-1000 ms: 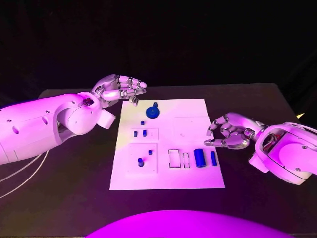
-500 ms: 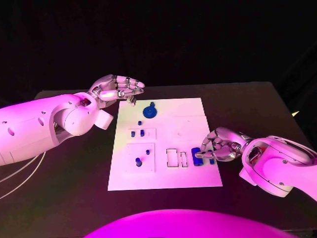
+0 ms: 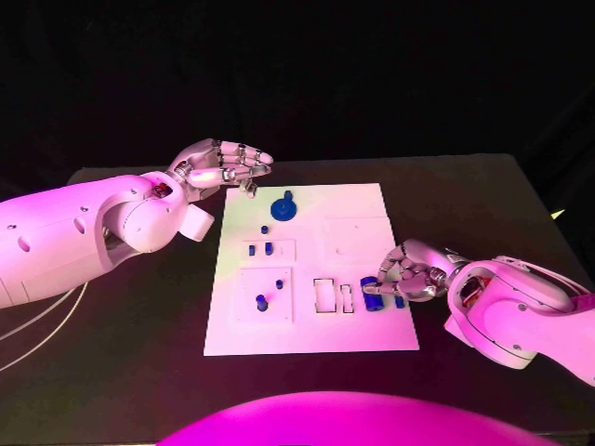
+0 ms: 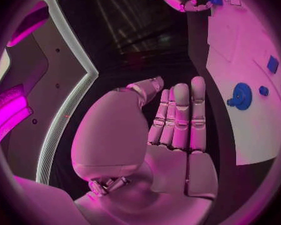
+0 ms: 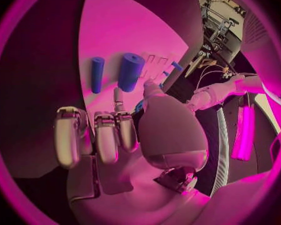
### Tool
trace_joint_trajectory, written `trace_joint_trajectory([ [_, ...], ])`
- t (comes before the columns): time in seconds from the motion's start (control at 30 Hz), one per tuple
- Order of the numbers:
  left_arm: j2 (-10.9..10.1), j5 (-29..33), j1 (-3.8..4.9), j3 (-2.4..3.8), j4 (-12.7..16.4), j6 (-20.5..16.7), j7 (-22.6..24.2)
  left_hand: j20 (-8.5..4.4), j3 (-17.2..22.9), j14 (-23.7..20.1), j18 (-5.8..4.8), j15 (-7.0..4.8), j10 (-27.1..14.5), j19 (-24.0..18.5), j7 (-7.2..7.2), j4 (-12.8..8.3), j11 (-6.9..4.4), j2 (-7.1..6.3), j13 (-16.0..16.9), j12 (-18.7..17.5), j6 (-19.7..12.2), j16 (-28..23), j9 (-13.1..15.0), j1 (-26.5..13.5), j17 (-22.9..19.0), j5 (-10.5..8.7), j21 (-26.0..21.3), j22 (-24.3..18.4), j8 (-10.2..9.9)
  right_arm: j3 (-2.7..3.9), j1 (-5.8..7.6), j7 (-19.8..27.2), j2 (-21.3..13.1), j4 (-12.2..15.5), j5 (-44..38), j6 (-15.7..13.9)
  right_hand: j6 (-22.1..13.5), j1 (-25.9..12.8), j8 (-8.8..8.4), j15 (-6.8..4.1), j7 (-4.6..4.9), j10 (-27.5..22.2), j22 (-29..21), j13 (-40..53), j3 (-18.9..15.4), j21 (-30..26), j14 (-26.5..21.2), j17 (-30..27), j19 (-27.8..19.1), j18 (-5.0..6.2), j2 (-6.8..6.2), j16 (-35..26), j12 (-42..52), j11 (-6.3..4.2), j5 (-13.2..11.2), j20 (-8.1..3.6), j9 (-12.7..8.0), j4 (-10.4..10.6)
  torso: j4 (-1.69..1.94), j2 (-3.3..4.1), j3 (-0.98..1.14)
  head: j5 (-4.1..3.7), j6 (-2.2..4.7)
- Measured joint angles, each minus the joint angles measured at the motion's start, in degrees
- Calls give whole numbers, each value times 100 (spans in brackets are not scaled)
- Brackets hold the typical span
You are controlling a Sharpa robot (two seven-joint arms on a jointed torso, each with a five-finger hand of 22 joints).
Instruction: Assemble the parts on the task board
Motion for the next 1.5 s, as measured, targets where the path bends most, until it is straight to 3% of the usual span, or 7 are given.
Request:
trace_joint_trajectory([
  [0.6, -29, 5, 0, -1, 4, 21, -24, 0, -16, 0, 0, 0, 0, 0, 0, 16, 0, 0, -1, 0, 0, 0, -1, 0, 0, 0, 0, 0, 0, 28, -105, -445, 288, -112, -632, 462, 94, -74, 139, 0, -51, -21, -1, -1, -440, 0, 0, -1, 21, 0, -31, 0, -22, -22, -148, -21, -21, 3, 1, 0, 2, 37, -37],
  [0.87, -38, 6, 0, -2, 6, 37, -38, 0, -16, 0, 0, 0, 0, 0, 0, 16, 0, 0, -5, 0, 0, 0, -2, 0, 0, 0, 0, 1, 0, 35, -115, -513, 317, -105, -796, 507, 178, 673, 227, -43, -95, -9, -2, -2, -367, 0, -1, -2, 33, 1, 129, 0, -54, -73, -39, -34, -109, -42, 1, -1, 1, 52, -44],
  [0.93, -40, 6, 0, -2, 6, 41, -40, 0, -16, 0, 0, 0, 0, 0, 0, 16, 0, 0, -5, 0, 0, 0, -2, 0, 0, 0, 0, 1, 0, 35, -119, -513, 323, -84, -806, 491, 215, 810, 230, -43, -90, 0, -2, -2, -252, 0, 0, -2, 41, 1, 145, 0, -54, -83, -50, -41, -137, -25, 1, -2, 0, 52, -44],
  [1.07, -43, 6, 0, -2, 6, 45, -45, 0, -16, 0, 0, 0, 0, 0, 0, 16, 0, 0, -5, 0, 0, 0, -2, 0, 0, 0, 0, 1, 0, 27, -128, -506, 311, -60, -790, 413, 281, 871, 263, -84, -115, -8, -2, -2, -104, 0, 0, -2, 41, 1, 205, 0, -54, -115, 239, -41, -190, -16, 1, -2, 1, 52, -44],
  [1.2, -47, 6, 0, -2, 6, 49, -50, 0, -16, 0, 0, 0, 0, 0, 0, 16, 0, 1, -4, 0, 0, 0, -2, -1, 0, 0, 0, -6, 0, 9, -141, -486, 279, -19, -665, 255, 323, 918, 278, -124, -74, 0, 0, -2, 9, 46, 0, -2, 32, 0, 233, 0, -54, -185, 454, -95, -214, -14, 1, -1, 1, 52, -46],
  [1.33, -49, 7, 0, -2, 5, 52, -57, 0, -16, 0, 1, 0, 0, 0, 0, 16, 0, 23, -9, 0, 0, 0, -2, -23, 0, 0, 0, -6, 0, -7, -127, -439, 250, 52, -382, 54, 345, 934, 278, -161, -52, -20, 2, -3, 55, 86, -4, -2, 47, 0, 262, 0, -54, -204, 520, -117, -213, -1, 1, -1, -1, 51, -40],
  [1.5, -49, 8, 0, -3, 3, 56, -64, 0, -16, 0, 1, 0, 0, 0, 0, 16, 0, 23, -9, 0, 0, 0, -2, -23, 1, 0, -27, -6, 3, 4, 5, -340, 203, 169, -2, -158, 353, 763, 277, -165, -45, -1, 2, -3, 69, 106, 0, -3, 38, 1, 434, 0, -54, -226, 520, -143, -218, 0, 3, -1, -1, 55, -32],
])
